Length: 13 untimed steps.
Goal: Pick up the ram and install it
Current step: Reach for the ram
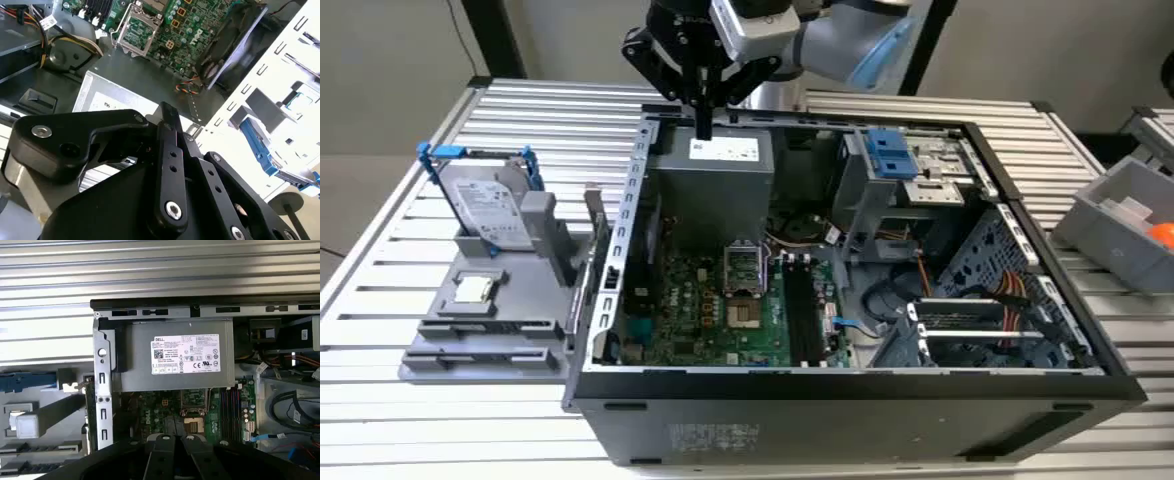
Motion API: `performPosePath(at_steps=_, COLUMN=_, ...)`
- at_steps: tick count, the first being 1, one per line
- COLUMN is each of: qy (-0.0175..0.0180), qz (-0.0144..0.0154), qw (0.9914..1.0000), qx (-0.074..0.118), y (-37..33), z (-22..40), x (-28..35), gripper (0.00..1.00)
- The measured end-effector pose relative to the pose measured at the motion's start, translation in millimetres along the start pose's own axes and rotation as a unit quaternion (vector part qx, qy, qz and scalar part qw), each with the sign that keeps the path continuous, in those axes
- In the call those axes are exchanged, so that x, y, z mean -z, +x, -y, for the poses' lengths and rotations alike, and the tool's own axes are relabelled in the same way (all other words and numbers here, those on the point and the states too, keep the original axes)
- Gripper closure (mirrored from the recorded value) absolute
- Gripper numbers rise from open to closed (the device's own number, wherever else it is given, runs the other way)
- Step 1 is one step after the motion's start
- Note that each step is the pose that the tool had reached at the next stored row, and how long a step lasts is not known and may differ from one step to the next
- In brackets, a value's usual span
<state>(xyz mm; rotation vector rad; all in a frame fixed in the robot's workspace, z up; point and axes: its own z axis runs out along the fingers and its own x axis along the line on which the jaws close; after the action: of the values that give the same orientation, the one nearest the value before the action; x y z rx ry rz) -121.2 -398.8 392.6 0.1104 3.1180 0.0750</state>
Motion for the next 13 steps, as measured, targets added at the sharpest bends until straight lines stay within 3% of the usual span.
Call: performPosePath(at_steps=13, qy=0.0001, qz=0.0000, qw=1.00000, qx=0.000, y=3.0, z=0.2, x=0.2, gripper=1.00)
